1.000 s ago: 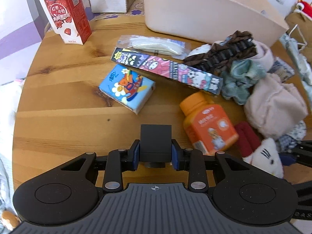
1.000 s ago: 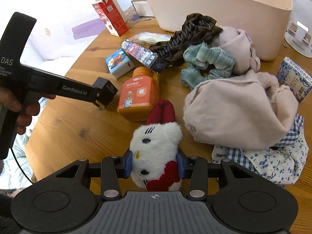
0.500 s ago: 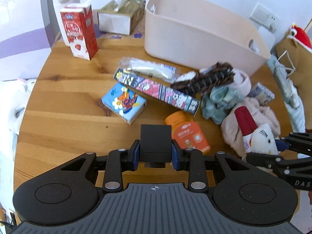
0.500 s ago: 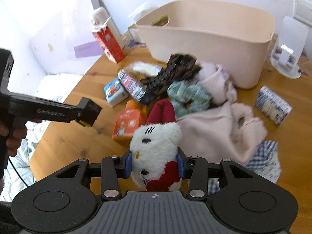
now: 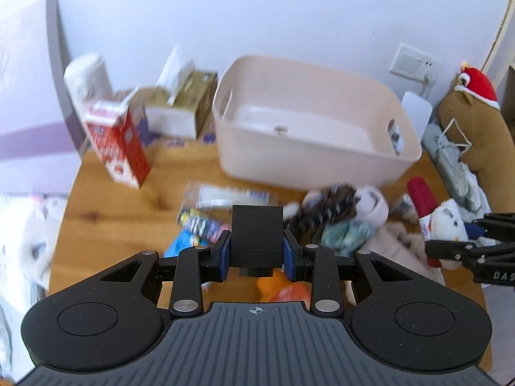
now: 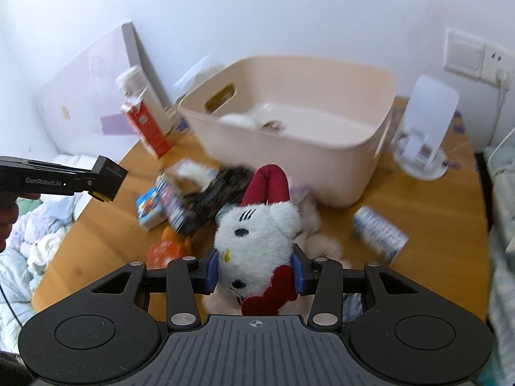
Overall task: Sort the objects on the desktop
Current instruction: 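Carry both items into the beige basket and open both tools, then move both tools back over the table, then grasp the blue tissue pack with the left tool while the right tool grasps the Hello Kitty pencil box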
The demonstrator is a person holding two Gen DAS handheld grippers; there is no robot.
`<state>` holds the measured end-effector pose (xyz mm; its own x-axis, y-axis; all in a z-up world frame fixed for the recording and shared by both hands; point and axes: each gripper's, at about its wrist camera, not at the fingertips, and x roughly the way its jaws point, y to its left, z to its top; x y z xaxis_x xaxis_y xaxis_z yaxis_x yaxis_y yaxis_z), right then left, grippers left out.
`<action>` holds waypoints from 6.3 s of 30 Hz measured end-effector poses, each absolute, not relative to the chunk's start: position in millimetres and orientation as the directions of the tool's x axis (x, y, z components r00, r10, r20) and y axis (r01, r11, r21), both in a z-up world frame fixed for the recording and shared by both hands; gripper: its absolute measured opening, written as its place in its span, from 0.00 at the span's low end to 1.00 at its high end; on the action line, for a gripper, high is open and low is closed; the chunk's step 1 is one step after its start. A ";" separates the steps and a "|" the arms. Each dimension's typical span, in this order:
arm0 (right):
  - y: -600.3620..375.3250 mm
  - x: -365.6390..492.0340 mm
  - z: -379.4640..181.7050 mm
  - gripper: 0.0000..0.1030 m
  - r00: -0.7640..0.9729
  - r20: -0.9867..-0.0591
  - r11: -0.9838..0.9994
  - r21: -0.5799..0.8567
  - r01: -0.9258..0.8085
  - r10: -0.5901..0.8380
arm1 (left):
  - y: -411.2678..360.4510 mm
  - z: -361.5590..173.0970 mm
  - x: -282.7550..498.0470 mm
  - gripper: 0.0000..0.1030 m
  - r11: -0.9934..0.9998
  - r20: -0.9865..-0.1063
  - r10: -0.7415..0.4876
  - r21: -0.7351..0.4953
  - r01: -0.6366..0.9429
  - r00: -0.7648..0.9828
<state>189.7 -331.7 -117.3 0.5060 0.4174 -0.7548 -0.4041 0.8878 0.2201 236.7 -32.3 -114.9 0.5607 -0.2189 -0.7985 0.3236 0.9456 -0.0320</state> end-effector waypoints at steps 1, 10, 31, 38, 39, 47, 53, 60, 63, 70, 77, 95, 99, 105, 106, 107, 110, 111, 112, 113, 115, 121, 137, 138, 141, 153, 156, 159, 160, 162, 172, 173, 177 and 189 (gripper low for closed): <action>-333.8 193.3 -113.9 0.39 0.517 -0.749 0.890 0.214 -0.402 0.413 | -36.9 -112.0 239.6 0.31 0.942 -0.794 -0.221 -0.023 0.336 0.567; -358.1 231.4 -87.4 0.39 0.609 -0.700 0.916 0.170 -0.365 0.372 | -70.3 -97.6 268.2 0.31 0.923 -0.758 -0.239 0.017 0.385 0.607; -355.5 295.9 -72.9 0.39 0.680 -0.653 0.935 0.134 -0.328 0.333 | -154.7 -91.0 342.8 0.31 0.886 -0.725 -0.276 0.062 0.459 0.631; -339.6 315.2 -86.9 0.39 0.658 -0.686 0.935 0.098 -0.341 0.312 | -178.4 -117.6 363.8 0.31 0.892 -0.765 -0.237 0.073 0.446 0.599; -337.5 317.6 -90.0 0.39 0.651 -0.694 0.935 0.094 -0.343 0.309 | -179.6 -121.9 366.3 0.31 0.894 -0.773 -0.228 0.074 0.442 0.592; -327.3 329.5 -108.9 0.39 0.618 -0.731 0.935 0.075 -0.346 0.287 | -187.1 -160.6 387.9 0.31 0.908 -0.853 -0.159 0.071 0.413 0.497; -322.5 336.3 -123.4 0.40 0.572 -0.772 0.931 0.070 -0.357 0.277 | -187.5 -172.4 395.2 0.31 0.906 -0.872 -0.142 0.076 0.417 0.469; -321.3 333.2 -129.5 0.52 0.567 -0.783 0.932 0.046 -0.359 0.256 | -185.0 -165.9 394.2 0.59 0.897 -0.871 -0.156 0.073 0.435 0.466; -319.6 327.7 -124.7 0.57 0.580 -0.767 0.926 0.045 -0.376 0.273 | -182.4 -157.4 392.6 0.67 0.906 -0.852 -0.157 0.077 0.417 0.499; -322.8 313.6 -103.3 0.91 0.641 -0.717 0.926 0.017 -0.376 0.273 | -173.2 -144.9 387.8 0.72 0.900 -0.841 -0.161 0.089 0.427 0.516; -330.9 299.0 -93.9 1.00 0.679 -0.688 0.936 0.001 -0.352 0.256 | -156.4 -126.4 373.1 0.74 0.888 -0.821 -0.178 0.103 0.449 0.542; -373.7 249.4 -118.3 1.00 0.650 -0.736 0.954 -0.021 -0.298 0.187 | -45.5 -139.2 325.5 0.78 0.910 -0.853 -0.070 0.159 0.384 0.517; -372.9 240.4 -128.5 1.00 0.630 -0.757 0.947 -0.048 -0.319 0.174 | -25.0 -153.4 314.7 0.78 0.913 -0.870 -0.055 0.155 0.378 0.490; -370.4 228.3 -142.4 1.00 0.602 -0.784 0.932 -0.090 -0.350 0.150 | -11.3 -172.6 305.9 0.78 0.924 -0.902 -0.047 0.124 0.361 0.430; -369.9 226.8 -144.6 1.00 0.598 -0.788 0.931 -0.096 -0.353 0.145 | -11.0 -175.8 303.5 0.78 0.922 -0.905 -0.044 0.126 0.366 0.423; -369.6 225.4 -146.7 1.00 0.594 -0.792 0.929 -0.103 -0.356 0.139 | -11.2 -178.1 302.8 0.78 0.919 -0.908 -0.040 0.130 0.371 0.417; -368.8 220.2 -150.0 1.00 0.588 -0.798 0.927 -0.113 -0.357 0.130 | -11.3 -185.5 300.0 0.78 0.911 -0.915 -0.032 0.139 0.387 0.403; -368.5 218.8 -150.0 1.00 0.588 -0.798 0.928 -0.108 -0.357 0.133 | -11.4 -186.7 299.2 0.78 0.909 -0.916 -0.031 0.140 0.393 0.399; -367.8 217.0 -149.8 1.00 0.589 -0.796 0.929 -0.103 -0.356 0.137 | -11.2 -188.4 298.7 0.78 0.905 -0.918 -0.030 0.143 0.401 0.395; -366.0 214.5 -149.4 1.00 0.591 -0.794 0.929 -0.097 -0.356 0.143 | -11.4 -189.7 298.1 0.78 0.902 -0.919 -0.027 0.147 0.407 0.393; -360.6 209.1 -148.4 1.00 0.591 -0.790 0.927 -0.085 -0.366 0.161 | -10.7 -192.7 297.9 0.78 0.895 -0.920 -0.016 0.161 0.416 0.391; -330.4 196.3 -144.6 0.95 0.583 -0.774 0.899 -0.041 -0.437 0.247 | -4.3 -197.4 298.8 0.78 0.892 -0.924 -0.006 0.168 0.420 0.383; -229.6 203.8 -146.7 0.70 0.463 -0.780 0.806 0.087 -0.586 0.421 | 7.0 -202.8 305.0 0.78 0.874 -0.927 -0.053 0.137 0.467 0.371; -223.6 205.0 -147.1 0.69 0.457 -0.781 0.800 0.088 -0.593 0.425 | 7.1 -203.3 306.1 0.78 0.871 -0.928 -0.058 0.134 0.473 0.369; -204.2 208.4 -148.3 0.63 0.437 -0.787 0.781 0.089 -0.618 0.436 | 6.4 -205.8 308.7 0.78 0.862 -0.930 -0.068 0.128 0.491 0.361; -147.2 232.4 -172.1 0.47 0.369 -0.841 0.735 0.049 -0.676 0.396 | 12.3 -217.7 319.0 0.79 0.841 -0.943 -0.100 0.090 0.533 0.318; -139.9 236.1 -177.0 0.47 0.364 -0.853 0.730 0.028 -0.683 0.373 | 13.1 -220.5 324.6 0.79 0.845 -0.944 -0.111 0.075 0.529 0.312; -134.8 239.4 -181.7 0.47 0.363 -0.863 0.727 0.007 -0.687 0.351 | 13.4 -226.0 330.3 0.79 0.847 -0.950 -0.120 0.053 0.530 0.288; -132.9 240.7 -183.1 0.47 0.363 -0.865 0.727 0.003 -0.686 0.346 | 13.2 -228.6 331.8 0.79 0.848 -0.953 -0.120 0.048 0.529 0.279; -129.1 243.3 -186.3 0.47 0.361 -0.868 0.727 -0.001 -0.687 0.340 | 13.2 -232.3 334.3 0.79 0.850 -0.955 -0.123 0.038 0.525 0.269; -114.2 244.1 -196.2 0.26 0.369 -0.880 0.716 -0.048 -0.696 0.300 | 14.3 -228.6 334.5 0.65 0.850 -0.935 -0.148 0.046 0.524 0.322; -116.0 243.8 -196.0 0.26 0.369 -0.879 0.719 -0.043 -0.693 0.303 | 15.3 -228.0 335.1 0.65 0.853 -0.938 -0.155 0.031 0.521 0.310; -121.4 242.6 -190.8 0.22 0.375 -0.870 0.733 -0.023 -0.680 0.320 | 17.3 -224.0 332.7 0.64 0.858 -0.938 -0.167 0.013 0.514 0.304; -143.8 228.4 -164.6 0.21 0.397 -0.838 0.750 0.020 -0.661 0.373 | 18.6 -195.1 310.6 0.64 0.859 -0.919 -0.190 0.015 0.512 0.346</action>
<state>228.4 -143.8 -164.6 0.3973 0.3731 -0.8384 -0.6612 0.7499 0.0204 310.6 18.6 -195.1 0.3459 -0.1895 -0.9189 0.5116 0.8591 0.0154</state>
